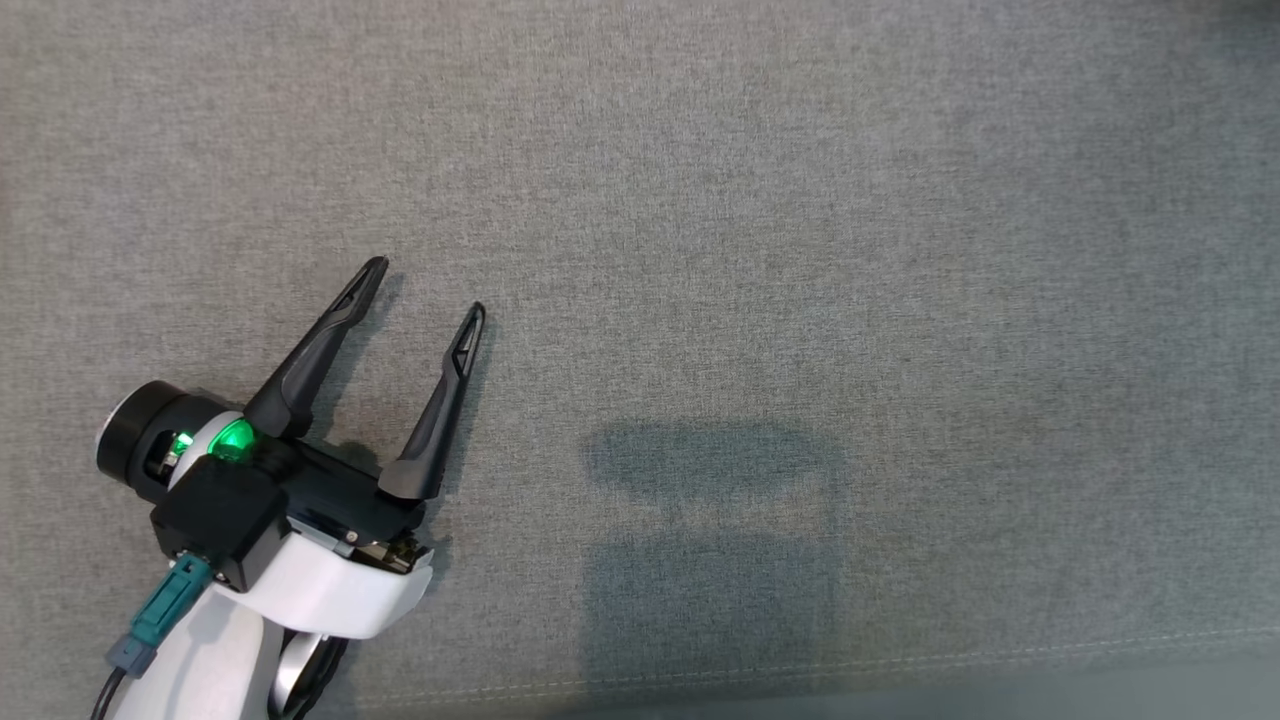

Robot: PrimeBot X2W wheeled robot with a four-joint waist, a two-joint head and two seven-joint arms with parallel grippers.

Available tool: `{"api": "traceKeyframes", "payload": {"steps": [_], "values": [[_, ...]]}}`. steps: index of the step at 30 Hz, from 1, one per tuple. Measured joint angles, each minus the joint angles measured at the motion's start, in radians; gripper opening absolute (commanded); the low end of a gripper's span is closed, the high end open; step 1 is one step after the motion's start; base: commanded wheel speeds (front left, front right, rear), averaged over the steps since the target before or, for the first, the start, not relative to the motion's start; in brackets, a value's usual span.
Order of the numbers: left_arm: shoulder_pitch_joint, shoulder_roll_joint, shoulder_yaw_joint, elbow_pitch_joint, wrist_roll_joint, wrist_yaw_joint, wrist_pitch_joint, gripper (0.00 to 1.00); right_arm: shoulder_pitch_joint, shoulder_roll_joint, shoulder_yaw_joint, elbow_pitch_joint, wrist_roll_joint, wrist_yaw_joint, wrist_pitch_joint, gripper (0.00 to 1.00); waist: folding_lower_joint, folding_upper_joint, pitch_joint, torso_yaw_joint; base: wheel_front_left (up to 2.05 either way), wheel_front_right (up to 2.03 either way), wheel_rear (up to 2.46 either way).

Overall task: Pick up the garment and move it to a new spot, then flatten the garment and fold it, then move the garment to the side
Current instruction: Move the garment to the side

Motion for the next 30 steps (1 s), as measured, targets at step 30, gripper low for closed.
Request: {"api": "traceKeyframes", "payload": {"steps": [30], "values": [[-0.012,0.07,-0.007,-0.061,0.002,0.0,-0.009,1.0,0.306,0.03,-1.066,0.098,-0.732,0.0,0.002,0.13,0.0,0.0,0.065,-0.077,0.0,0.0,0.0]]}}
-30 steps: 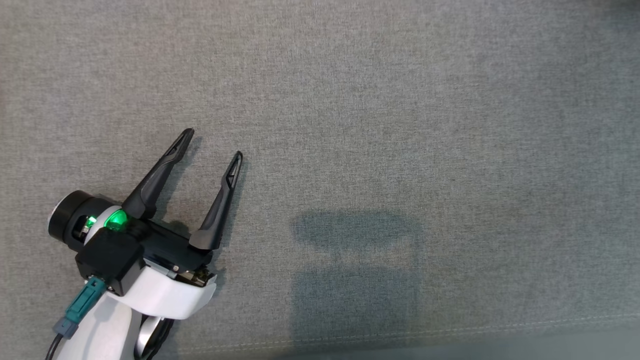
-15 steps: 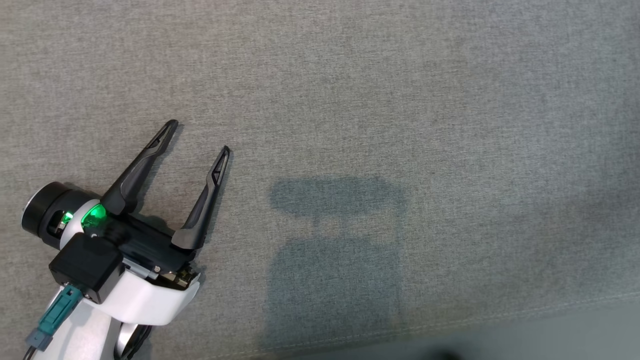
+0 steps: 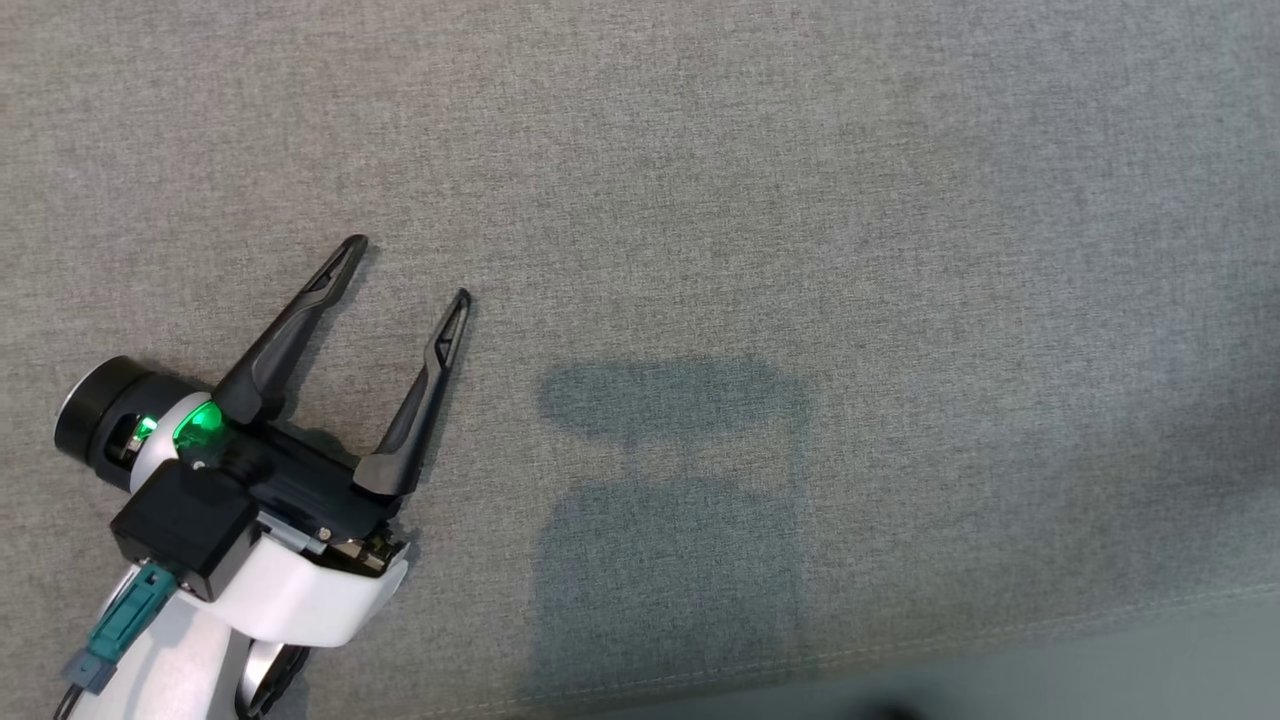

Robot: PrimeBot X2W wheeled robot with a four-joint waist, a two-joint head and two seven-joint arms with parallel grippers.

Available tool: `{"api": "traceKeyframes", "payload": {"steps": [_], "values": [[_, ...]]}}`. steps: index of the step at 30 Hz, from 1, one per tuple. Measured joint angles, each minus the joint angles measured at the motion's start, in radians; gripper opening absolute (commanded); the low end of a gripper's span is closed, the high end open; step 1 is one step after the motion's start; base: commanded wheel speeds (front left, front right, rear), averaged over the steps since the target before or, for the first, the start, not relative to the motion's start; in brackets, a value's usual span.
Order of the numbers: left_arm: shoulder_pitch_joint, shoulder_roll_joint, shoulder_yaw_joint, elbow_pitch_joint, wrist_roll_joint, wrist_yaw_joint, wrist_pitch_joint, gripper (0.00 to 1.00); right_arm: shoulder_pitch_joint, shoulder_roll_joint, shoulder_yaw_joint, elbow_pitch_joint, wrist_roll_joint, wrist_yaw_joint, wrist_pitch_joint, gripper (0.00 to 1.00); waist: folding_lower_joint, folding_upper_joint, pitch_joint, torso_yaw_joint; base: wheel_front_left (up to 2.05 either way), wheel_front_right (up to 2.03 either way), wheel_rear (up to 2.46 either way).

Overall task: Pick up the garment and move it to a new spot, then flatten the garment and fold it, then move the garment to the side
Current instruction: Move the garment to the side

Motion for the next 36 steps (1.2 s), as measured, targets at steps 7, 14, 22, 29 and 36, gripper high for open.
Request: {"api": "traceKeyframes", "payload": {"steps": [7,14,22,29,36], "values": [[-0.006,-0.007,0.001,0.014,0.0,0.0,0.0,1.0,0.025,0.095,-0.243,-0.158,-0.251,0.0,0.067,1.0,0.0,0.0,-0.008,0.004,0.0,0.0,0.0],[-0.005,-0.063,0.006,0.076,0.0,0.0,0.002,1.0,0.107,0.24,-0.454,-0.36,-0.507,0.001,0.12,1.0,0.0,0.0,-0.072,0.003,0.0,0.0,0.0],[0.005,-0.126,0.025,0.149,0.007,0.003,0.002,1.0,0.17,0.315,-0.466,-0.392,-0.569,0.001,0.047,1.0,0.0,0.0,-0.19,0.009,0.0,0.0,0.0],[0.059,-0.179,0.049,0.216,0.011,0.021,0.003,1.0,0.236,0.328,-0.403,-0.346,-0.569,0.001,0.007,1.0,0.0,0.0,-0.317,0.03,0.0,0.0,0.0],[0.109,-0.226,0.071,0.299,0.008,0.046,0.003,1.0,0.333,0.334,-0.167,-0.365,-0.43,0.001,-0.002,1.0,0.0,0.0,-0.438,0.075,0.0,0.0,0.0]]}}
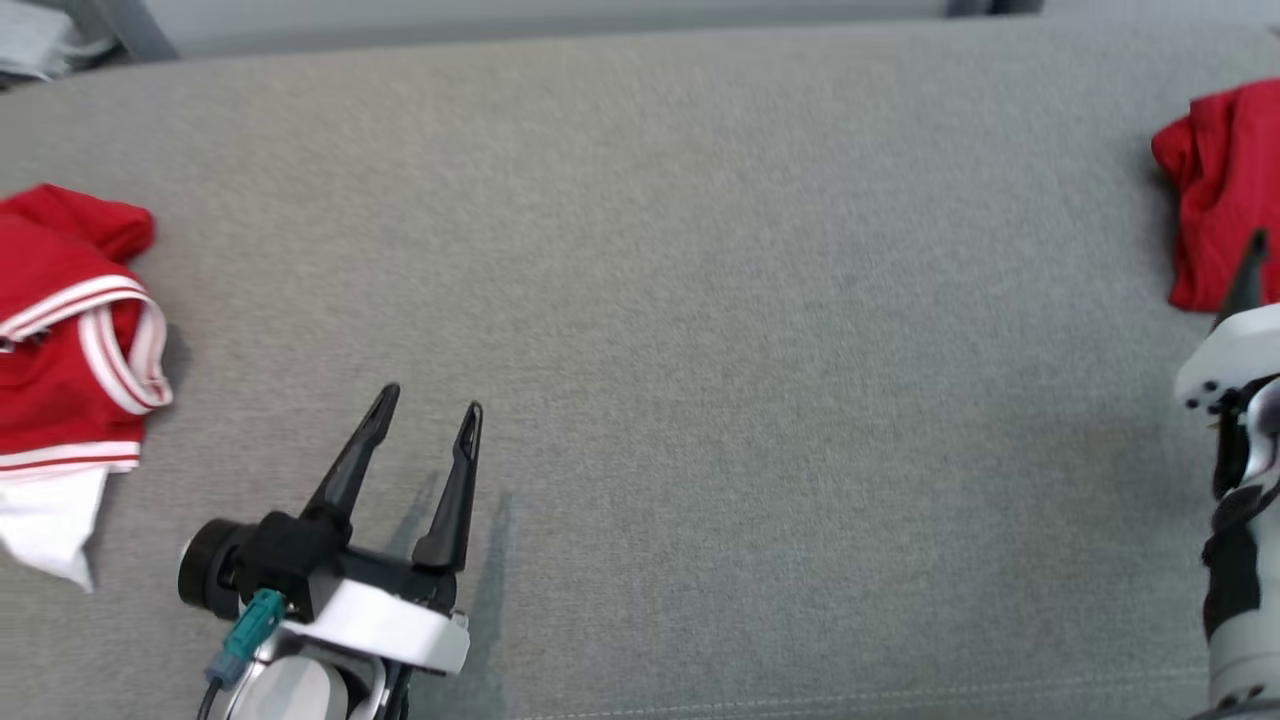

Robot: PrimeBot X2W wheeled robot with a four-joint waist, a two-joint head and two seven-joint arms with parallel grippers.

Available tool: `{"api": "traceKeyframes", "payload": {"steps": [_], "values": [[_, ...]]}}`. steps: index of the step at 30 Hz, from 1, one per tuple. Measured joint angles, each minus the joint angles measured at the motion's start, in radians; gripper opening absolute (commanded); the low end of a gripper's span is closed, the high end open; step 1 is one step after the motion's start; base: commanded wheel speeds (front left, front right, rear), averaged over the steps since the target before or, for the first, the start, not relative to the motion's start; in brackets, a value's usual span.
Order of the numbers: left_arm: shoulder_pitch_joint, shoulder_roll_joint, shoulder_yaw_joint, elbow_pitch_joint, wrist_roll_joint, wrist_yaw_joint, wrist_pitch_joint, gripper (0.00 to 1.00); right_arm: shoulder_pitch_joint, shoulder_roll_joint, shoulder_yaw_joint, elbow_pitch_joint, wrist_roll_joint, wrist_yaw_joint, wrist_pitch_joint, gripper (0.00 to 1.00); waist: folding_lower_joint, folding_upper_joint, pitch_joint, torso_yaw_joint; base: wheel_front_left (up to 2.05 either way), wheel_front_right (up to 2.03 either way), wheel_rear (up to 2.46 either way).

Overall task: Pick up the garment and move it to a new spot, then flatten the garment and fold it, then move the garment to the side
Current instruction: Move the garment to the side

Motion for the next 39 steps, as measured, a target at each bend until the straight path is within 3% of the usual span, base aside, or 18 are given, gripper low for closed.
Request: {"api": "traceKeyframes", "payload": {"steps": [7,16,26,39], "values": [[0.076,-0.019,0.021,0.035,0.0,0.013,0.0,1.0,0.212,0.001,0.343,-0.139,0.303,0.0,0.0,1.0,0.0,0.0,-0.121,0.047,0.0,0.0,0.0],[0.125,-0.034,0.026,0.012,0.009,0.017,0.004,1.0,0.481,0.001,0.613,-0.428,0.495,0.0,0.0,1.0,0.0,0.0,-0.237,0.095,0.0,0.0,0.0],[0.158,-0.056,0.031,-0.021,0.021,0.008,0.005,1.0,0.69,-0.015,0.741,-0.681,0.587,0.0,0.0,1.0,0.0,0.0,-0.286,0.118,0.0,0.0,0.0],[0.202,-0.057,0.027,-0.043,0.063,0.008,0.006,1.0,0.937,0.007,0.808,-0.852,0.635,0.0,0.0,1.0,0.0,0.0,-0.324,0.112,0.0,0.0,0.0]]}}
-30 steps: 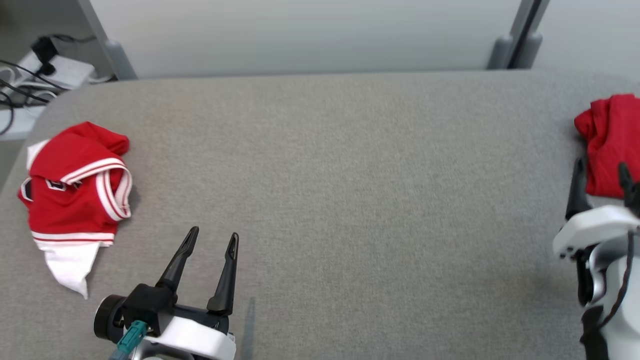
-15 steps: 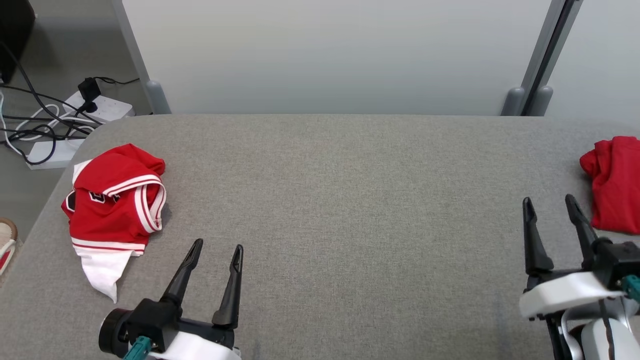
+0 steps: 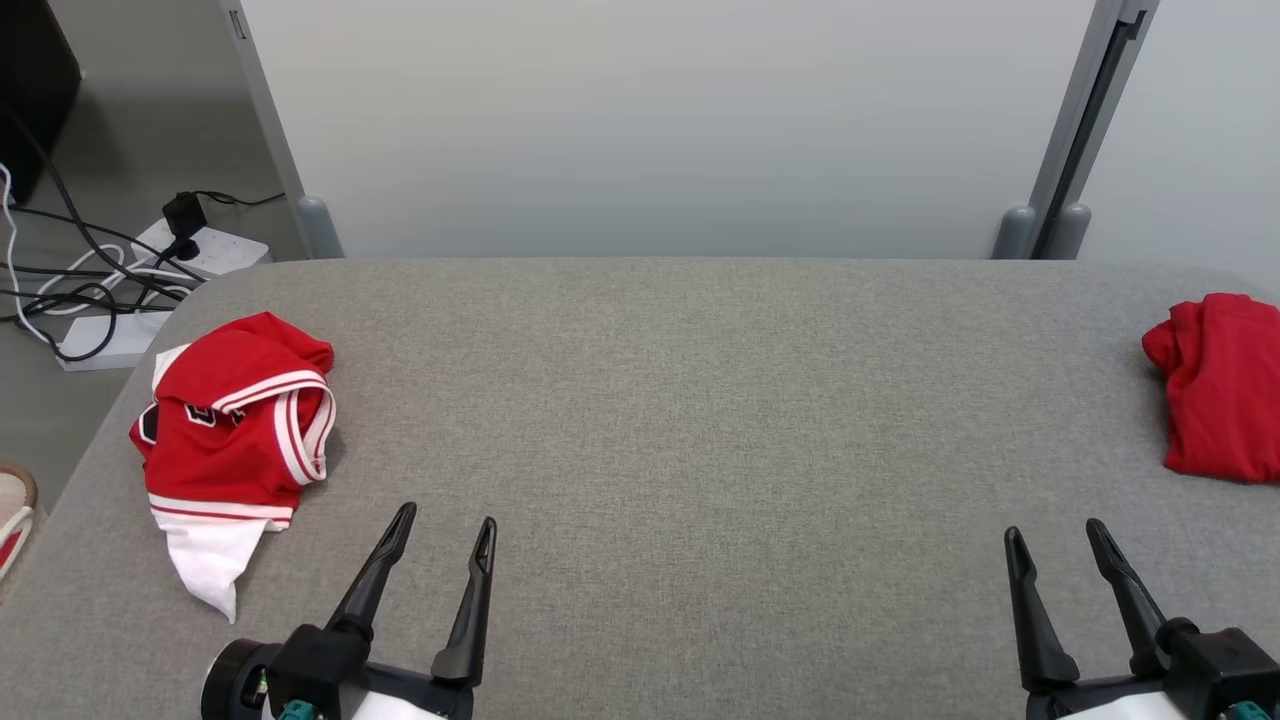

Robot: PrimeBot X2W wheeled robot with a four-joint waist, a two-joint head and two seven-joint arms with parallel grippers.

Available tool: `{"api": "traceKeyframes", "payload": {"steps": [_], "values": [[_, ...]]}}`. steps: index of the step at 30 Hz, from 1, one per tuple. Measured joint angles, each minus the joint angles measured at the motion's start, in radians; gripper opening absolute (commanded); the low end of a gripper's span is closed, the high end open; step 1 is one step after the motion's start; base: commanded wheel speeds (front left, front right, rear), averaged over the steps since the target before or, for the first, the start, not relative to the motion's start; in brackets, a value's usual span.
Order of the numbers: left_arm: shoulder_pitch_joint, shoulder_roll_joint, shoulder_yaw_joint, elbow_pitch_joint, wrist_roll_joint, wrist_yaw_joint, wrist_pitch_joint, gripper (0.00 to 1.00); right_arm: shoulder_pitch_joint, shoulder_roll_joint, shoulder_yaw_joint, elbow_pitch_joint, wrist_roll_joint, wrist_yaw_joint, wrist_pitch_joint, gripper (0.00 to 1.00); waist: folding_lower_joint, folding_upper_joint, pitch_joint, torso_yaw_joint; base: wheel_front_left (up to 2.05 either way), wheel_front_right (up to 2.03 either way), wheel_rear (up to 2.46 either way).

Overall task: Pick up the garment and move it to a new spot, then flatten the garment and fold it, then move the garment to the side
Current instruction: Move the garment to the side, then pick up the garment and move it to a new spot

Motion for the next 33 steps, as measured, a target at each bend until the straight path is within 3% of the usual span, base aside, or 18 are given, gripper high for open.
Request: {"api": "traceKeyframes", "payload": {"steps": [19,33], "values": [[0.017,-0.001,0.038,0.016,0.007,0.003,0.0,1.0,0.036,0.0,0.003,-0.044,0.03,0.0,0.0,1.0,0.0,0.0,0.002,-0.01,0.0,0.0,0.0],[0.017,-0.002,0.047,0.026,0.022,0.0,0.0,1.0,0.042,0.0,0.003,-0.049,0.051,0.0,0.0,1.0,0.0,0.0,0.002,0.038,0.0,0.0,0.0]]}}
